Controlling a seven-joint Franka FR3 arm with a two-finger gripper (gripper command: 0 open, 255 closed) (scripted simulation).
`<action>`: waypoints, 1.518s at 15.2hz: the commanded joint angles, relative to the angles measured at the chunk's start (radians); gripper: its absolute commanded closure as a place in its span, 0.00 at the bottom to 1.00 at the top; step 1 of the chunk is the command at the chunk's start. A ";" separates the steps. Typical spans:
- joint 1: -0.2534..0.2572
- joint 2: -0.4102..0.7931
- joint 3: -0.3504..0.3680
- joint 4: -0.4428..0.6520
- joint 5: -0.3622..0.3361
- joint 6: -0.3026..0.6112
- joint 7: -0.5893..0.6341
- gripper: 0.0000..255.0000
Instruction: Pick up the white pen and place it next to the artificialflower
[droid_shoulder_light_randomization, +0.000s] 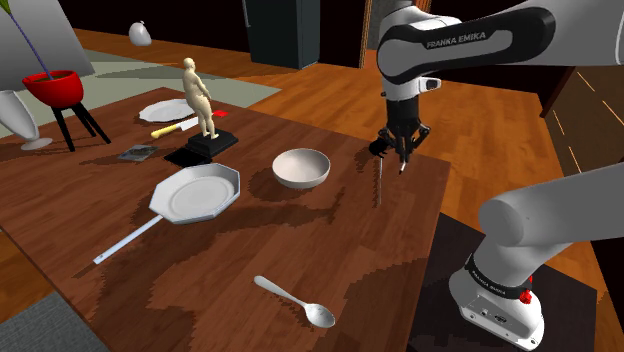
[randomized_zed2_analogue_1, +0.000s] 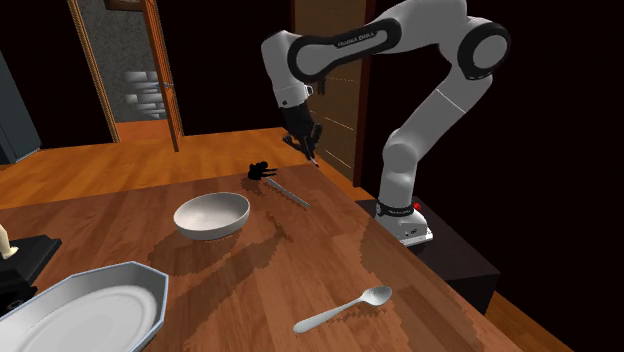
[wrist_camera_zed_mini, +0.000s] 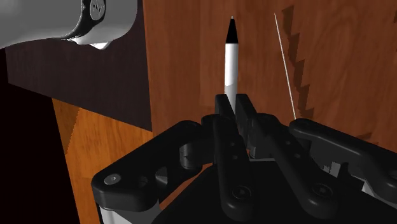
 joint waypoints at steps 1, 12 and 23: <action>-0.023 0.001 -0.039 -0.009 -0.037 0.008 -0.050 1.00; -0.080 0.069 -0.098 -0.072 -0.110 0.137 -0.134 1.00; -0.080 0.130 -0.074 -0.179 -0.105 0.303 -0.115 1.00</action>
